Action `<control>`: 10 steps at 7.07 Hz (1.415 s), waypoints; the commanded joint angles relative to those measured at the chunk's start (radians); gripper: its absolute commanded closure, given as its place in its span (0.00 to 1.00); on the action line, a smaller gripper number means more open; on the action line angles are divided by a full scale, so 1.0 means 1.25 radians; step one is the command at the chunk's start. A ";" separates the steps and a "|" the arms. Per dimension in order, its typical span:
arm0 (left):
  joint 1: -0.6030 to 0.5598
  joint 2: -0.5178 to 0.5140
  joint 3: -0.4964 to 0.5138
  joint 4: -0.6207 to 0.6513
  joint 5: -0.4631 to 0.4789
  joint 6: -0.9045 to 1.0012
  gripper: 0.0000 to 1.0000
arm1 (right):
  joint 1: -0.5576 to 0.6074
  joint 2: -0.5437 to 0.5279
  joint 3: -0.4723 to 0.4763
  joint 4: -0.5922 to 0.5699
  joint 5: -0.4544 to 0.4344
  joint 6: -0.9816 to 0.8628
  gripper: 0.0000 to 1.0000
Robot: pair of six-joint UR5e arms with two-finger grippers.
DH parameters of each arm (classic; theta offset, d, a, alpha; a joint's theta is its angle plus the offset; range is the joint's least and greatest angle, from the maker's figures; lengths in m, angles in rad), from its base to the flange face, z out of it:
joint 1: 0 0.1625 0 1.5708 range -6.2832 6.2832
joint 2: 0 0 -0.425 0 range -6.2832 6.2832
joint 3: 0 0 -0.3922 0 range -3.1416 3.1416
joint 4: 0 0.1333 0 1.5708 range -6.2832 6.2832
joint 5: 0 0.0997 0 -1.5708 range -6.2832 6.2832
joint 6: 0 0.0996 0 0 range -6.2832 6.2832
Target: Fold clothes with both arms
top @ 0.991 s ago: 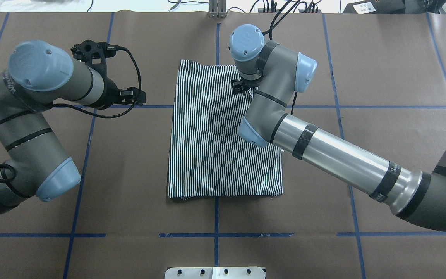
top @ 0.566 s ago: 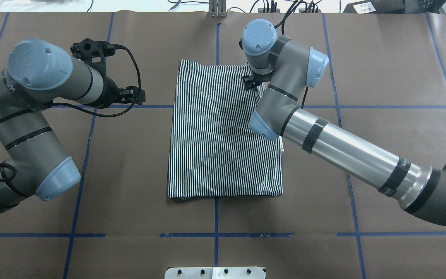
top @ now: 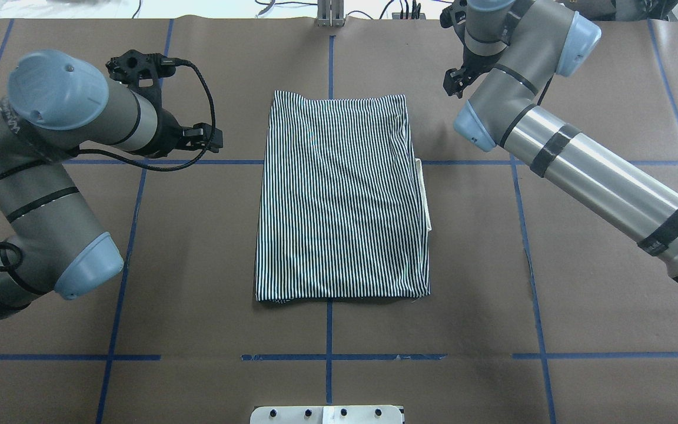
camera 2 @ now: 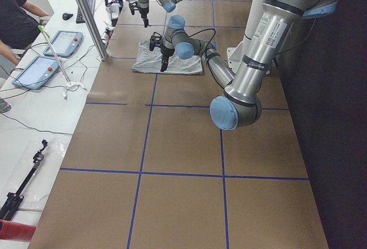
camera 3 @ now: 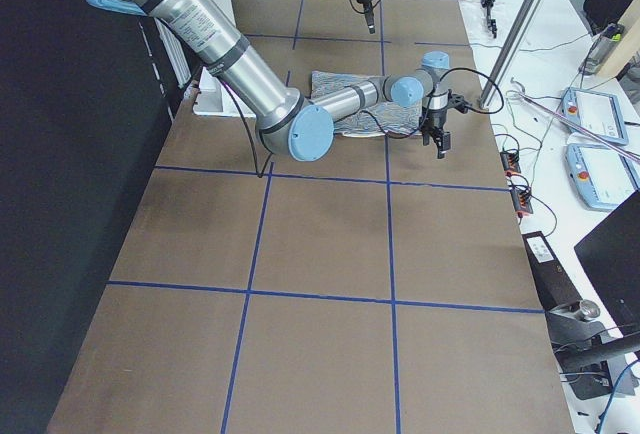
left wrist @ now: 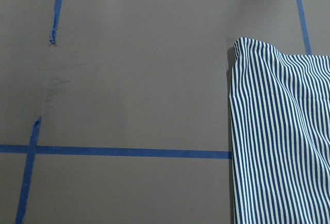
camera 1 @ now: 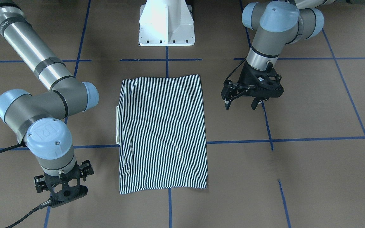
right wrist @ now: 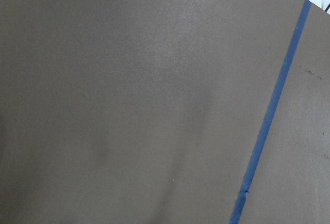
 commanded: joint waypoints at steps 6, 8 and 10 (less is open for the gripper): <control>0.274 -0.041 -0.013 0.159 0.068 -0.587 0.00 | -0.130 -0.206 0.454 -0.094 0.150 0.532 0.00; 0.307 -0.066 0.030 0.166 0.096 -0.648 0.00 | -0.155 -0.263 0.534 -0.094 0.144 0.575 0.00; 0.326 -0.092 0.080 0.165 0.115 -0.673 0.00 | -0.156 -0.265 0.535 -0.094 0.142 0.575 0.00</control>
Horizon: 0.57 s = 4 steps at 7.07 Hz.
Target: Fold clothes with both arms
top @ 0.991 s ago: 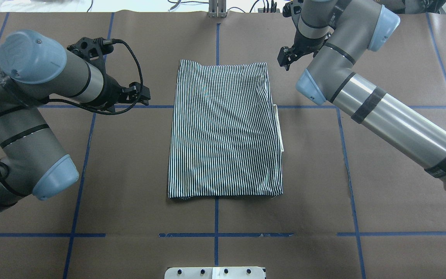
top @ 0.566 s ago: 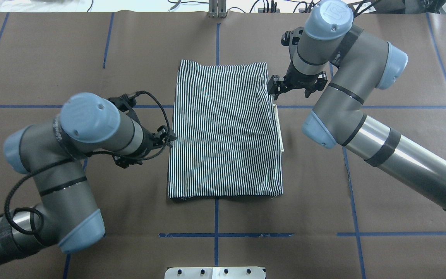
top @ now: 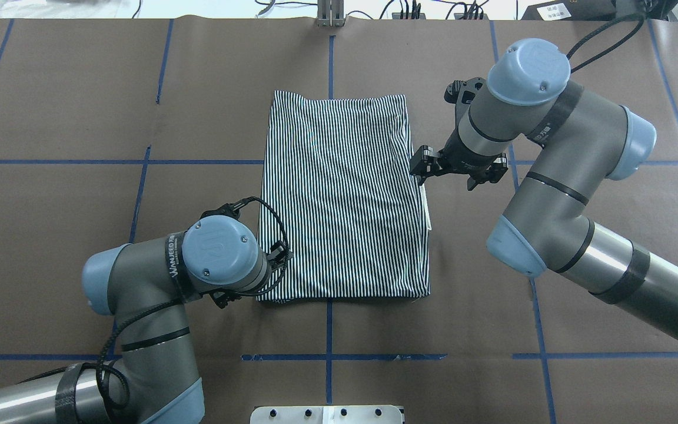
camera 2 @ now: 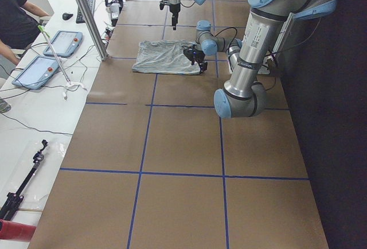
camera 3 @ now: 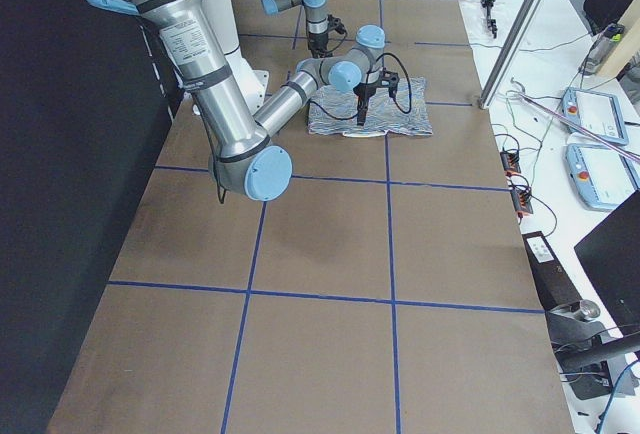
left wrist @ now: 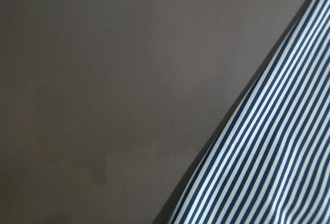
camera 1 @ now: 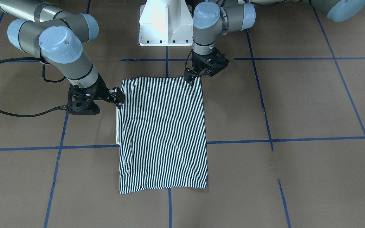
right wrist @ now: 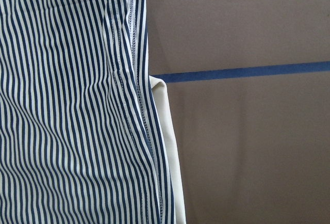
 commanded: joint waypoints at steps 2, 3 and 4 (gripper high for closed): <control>0.022 -0.014 0.030 0.001 0.018 -0.017 0.01 | -0.002 -0.004 0.006 0.000 -0.001 0.003 0.00; 0.027 -0.014 0.032 0.001 0.018 -0.017 0.04 | -0.002 -0.004 0.006 0.000 -0.001 0.003 0.00; 0.028 -0.015 0.032 0.001 0.018 -0.018 0.16 | -0.002 -0.004 0.004 0.000 -0.001 0.002 0.00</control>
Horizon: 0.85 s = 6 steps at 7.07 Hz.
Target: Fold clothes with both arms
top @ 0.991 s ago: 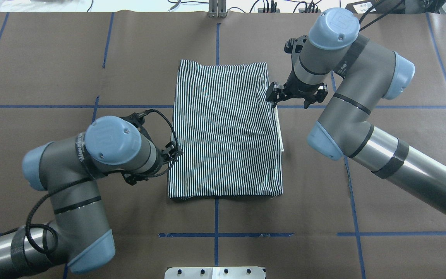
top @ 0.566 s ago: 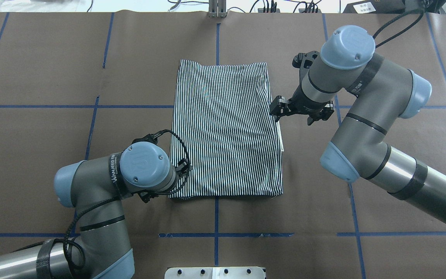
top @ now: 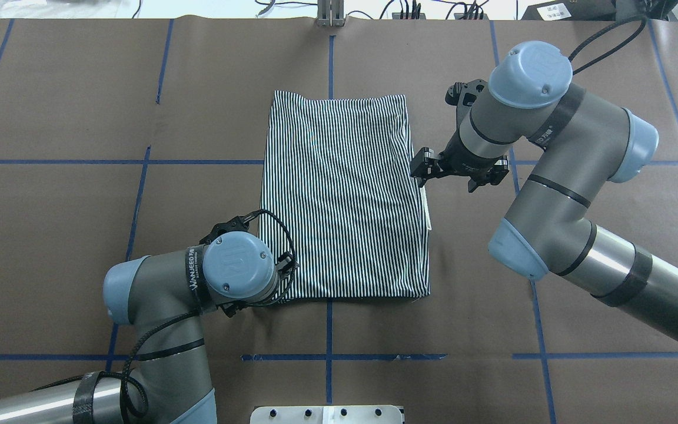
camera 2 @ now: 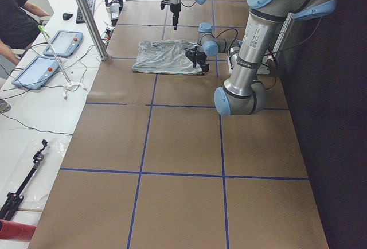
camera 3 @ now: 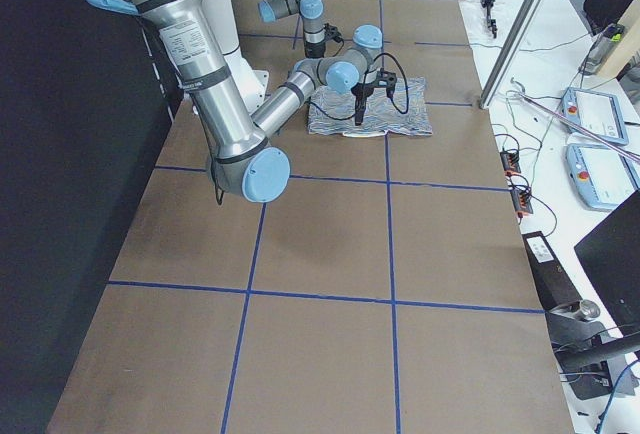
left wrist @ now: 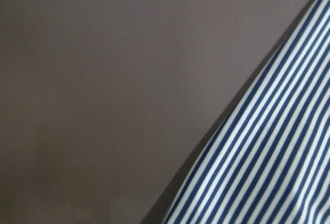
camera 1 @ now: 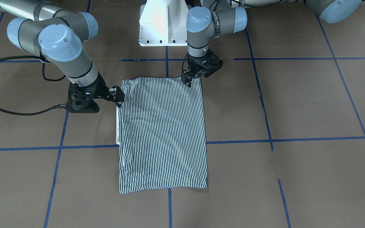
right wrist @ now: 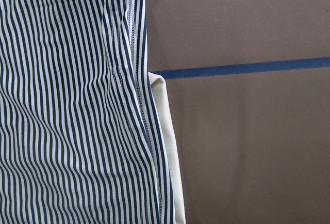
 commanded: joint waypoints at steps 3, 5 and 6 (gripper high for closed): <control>0.003 -0.001 -0.002 -0.001 0.000 -0.001 1.00 | 0.000 0.001 -0.001 0.000 0.000 -0.001 0.00; 0.003 -0.007 -0.006 -0.002 -0.002 0.001 1.00 | 0.000 0.000 -0.001 0.000 0.001 0.000 0.00; 0.003 -0.006 -0.014 0.001 -0.005 0.002 1.00 | 0.000 0.000 -0.001 0.000 0.001 0.000 0.00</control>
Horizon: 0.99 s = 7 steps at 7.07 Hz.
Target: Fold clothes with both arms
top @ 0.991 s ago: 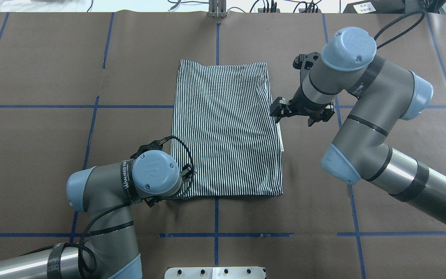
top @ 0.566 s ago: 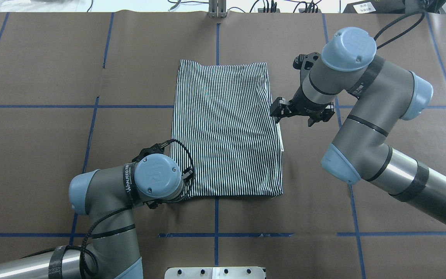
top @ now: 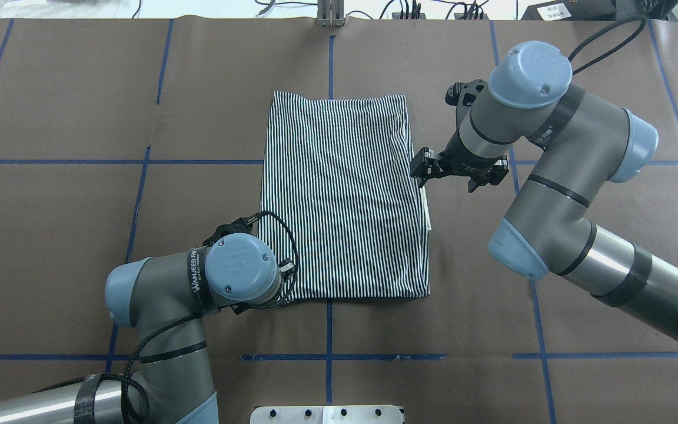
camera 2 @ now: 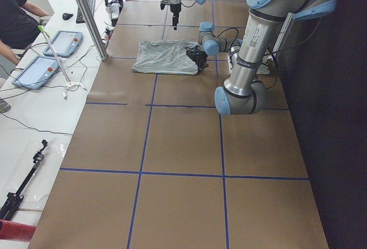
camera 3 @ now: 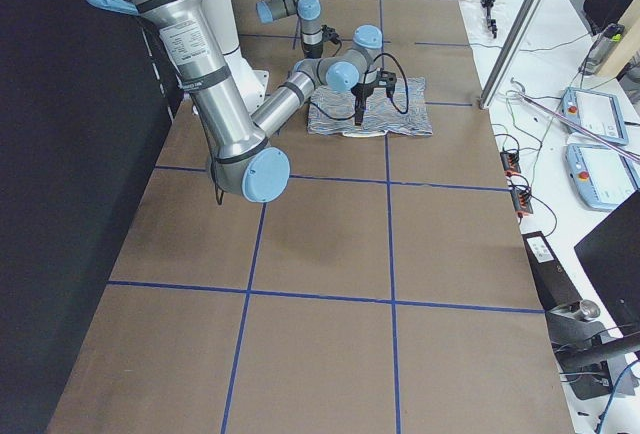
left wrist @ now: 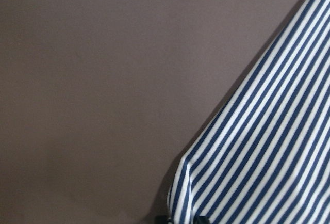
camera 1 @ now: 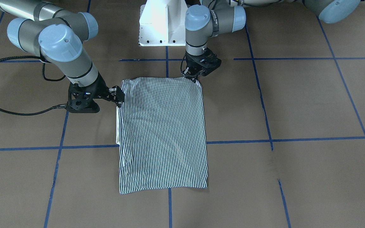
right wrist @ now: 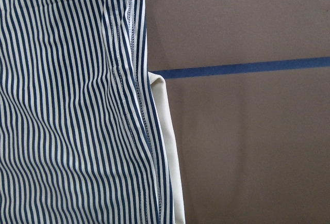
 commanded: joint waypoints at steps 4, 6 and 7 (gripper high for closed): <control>-0.007 0.037 -0.028 -0.008 0.000 0.148 1.00 | -0.071 0.002 0.046 0.002 -0.039 0.212 0.00; -0.009 0.042 -0.057 -0.027 -0.005 0.245 1.00 | -0.147 0.004 0.070 0.004 -0.115 0.430 0.00; -0.007 0.041 -0.066 -0.028 -0.006 0.246 1.00 | -0.203 0.002 0.086 0.002 -0.164 0.521 0.00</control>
